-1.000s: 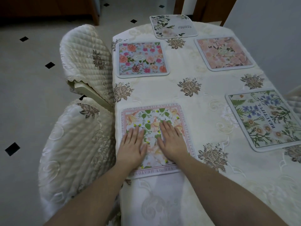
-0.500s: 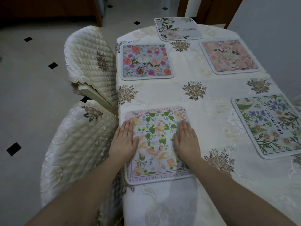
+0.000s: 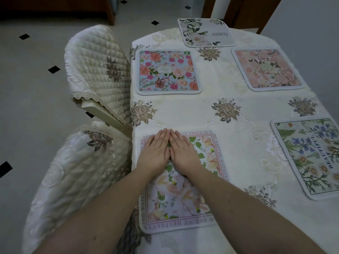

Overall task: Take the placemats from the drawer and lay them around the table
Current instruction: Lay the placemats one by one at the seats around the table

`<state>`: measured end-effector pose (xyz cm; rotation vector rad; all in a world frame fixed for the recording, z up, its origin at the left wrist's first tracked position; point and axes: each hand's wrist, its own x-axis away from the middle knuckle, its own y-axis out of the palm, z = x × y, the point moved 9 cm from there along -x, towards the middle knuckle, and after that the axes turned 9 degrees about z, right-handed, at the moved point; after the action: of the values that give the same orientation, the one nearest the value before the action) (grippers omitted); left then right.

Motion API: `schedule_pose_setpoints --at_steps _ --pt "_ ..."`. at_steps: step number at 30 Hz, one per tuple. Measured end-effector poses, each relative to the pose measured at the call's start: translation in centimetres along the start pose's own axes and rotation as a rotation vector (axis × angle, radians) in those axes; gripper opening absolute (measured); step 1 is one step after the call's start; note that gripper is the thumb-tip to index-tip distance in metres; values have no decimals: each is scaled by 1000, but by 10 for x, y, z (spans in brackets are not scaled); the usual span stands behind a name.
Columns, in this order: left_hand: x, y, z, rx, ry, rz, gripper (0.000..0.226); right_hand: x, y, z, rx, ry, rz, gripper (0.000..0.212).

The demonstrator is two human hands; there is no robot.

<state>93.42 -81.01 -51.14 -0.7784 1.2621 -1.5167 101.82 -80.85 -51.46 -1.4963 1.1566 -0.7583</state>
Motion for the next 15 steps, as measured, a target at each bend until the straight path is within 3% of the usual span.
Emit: schedule_pose_setpoints --at_steps 5,15 --pt "2 4 -8 -1 -66 -11 67 2 -8 10 1 74 59 60" --pt "5 -2 -24 -46 -152 -30 67 25 -29 93 47 330 48 69"
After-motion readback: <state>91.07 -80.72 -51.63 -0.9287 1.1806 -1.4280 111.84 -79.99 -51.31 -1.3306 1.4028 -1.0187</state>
